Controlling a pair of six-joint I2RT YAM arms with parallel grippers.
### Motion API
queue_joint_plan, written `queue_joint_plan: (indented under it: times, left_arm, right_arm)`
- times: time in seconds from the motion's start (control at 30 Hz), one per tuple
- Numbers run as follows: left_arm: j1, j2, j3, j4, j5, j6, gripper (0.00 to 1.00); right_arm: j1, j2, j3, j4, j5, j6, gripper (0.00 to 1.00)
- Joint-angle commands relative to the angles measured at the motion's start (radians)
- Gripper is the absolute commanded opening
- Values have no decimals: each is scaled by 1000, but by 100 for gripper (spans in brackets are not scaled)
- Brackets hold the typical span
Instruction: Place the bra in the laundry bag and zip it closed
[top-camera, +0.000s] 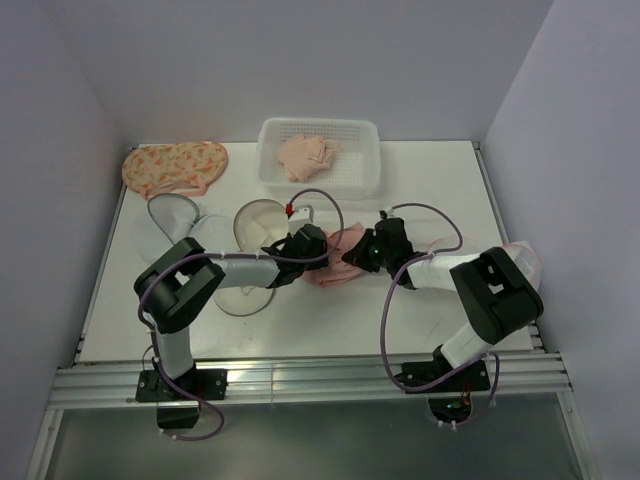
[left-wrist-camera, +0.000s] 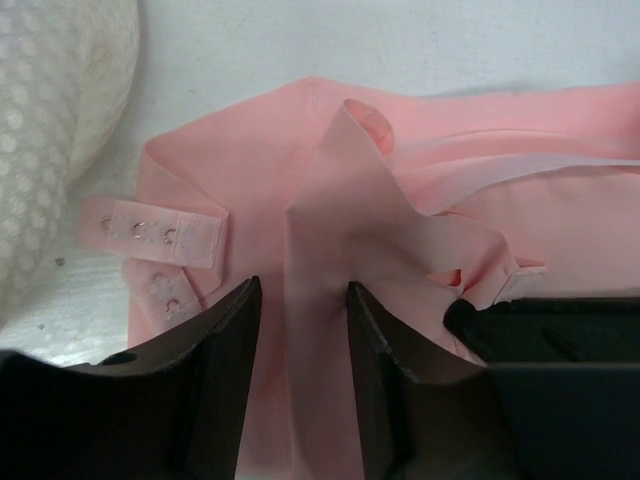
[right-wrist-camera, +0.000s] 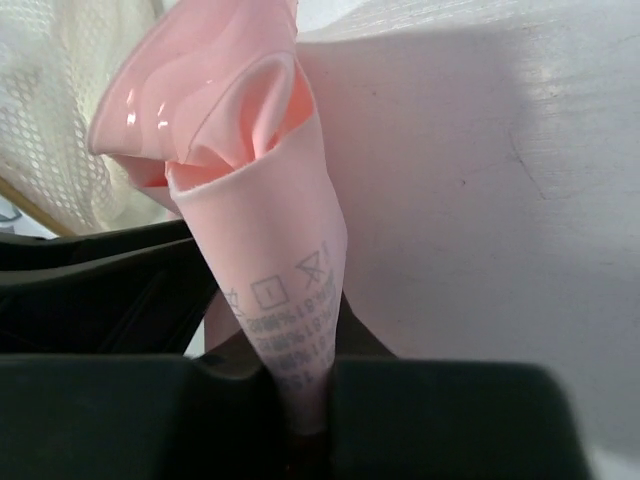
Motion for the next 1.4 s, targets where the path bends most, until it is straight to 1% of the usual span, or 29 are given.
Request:
queue_joint_plan:
  times: [0.0,0.07,0.13,0.2,0.3,0.33,0.37,0.43,0.47,0.53,0.57,0.6,0.7,0.77,0.8,0.87,1.03,1.13,1.23,1.37]
  left_arm:
    - [0,-86,-30,10,-10,13,47]
    - [0,-150,-68,14,-37,14,51]
    - [0,-204,-109,2,-59,8,56]
    - [0,-288,-131,-27,-94,-10,59]
    - [0,-416,-172,-132,-135,-62,61]
    - [0,-449,-200,-212,-152,-78,61]
    - [0,-520,-215,-260,-177,-99,62]
    - [1,-591,-263,-358,-252,-176,64]
    - [1,-659,-281,-457,-275,-240,65]
    - [4,-759,-340,-553,-326,-317,67]
    - [6,-790,-361,-635,-332,-398,67]
    - [7,-821,-379,-671,-330,-436,66]
    - [12,-922,-461,-763,-297,-559,64]
    - [12,-977,-482,-798,-275,-634,61]
    - [12,-993,-490,-846,-272,-673,60]
    - [12,-1031,-505,-886,-263,-742,60]
    - [12,-1062,-527,-975,-280,-837,63]
    - [14,-1044,-531,-984,-291,-863,63]
    - [14,-988,-530,-974,-300,-891,63]
    - [24,-932,-516,-935,-310,-877,61]
  right_arm:
    - [6,-27,35,-7,42,-8,1]
    - [4,-31,38,-22,49,-10,0]
    - [4,-39,44,-27,55,-13,0]
    - [6,-45,41,-27,56,-10,0]
    - [4,-53,42,-35,55,-8,0]
    - [4,-56,45,-38,56,-10,0]
    - [4,-60,45,-44,58,-11,0]
    - [4,-74,48,-53,65,-16,0]
    - [4,-79,51,-70,69,-17,0]
    - [4,-91,61,-84,70,-22,0]
    - [4,-96,62,-91,69,-22,0]
    - [4,-105,64,-95,69,-20,0]
    - [6,-125,65,-110,67,-22,0]
    - [6,-136,67,-124,69,-25,0]
    - [6,-140,64,-124,69,-25,0]
    - [6,-148,58,-124,67,-25,0]
    - [3,-166,44,-122,69,-22,0]
    - [4,-173,39,-121,62,-19,0]
    - [4,-180,36,-118,58,-16,0]
    - [4,-192,33,-119,50,-14,0]
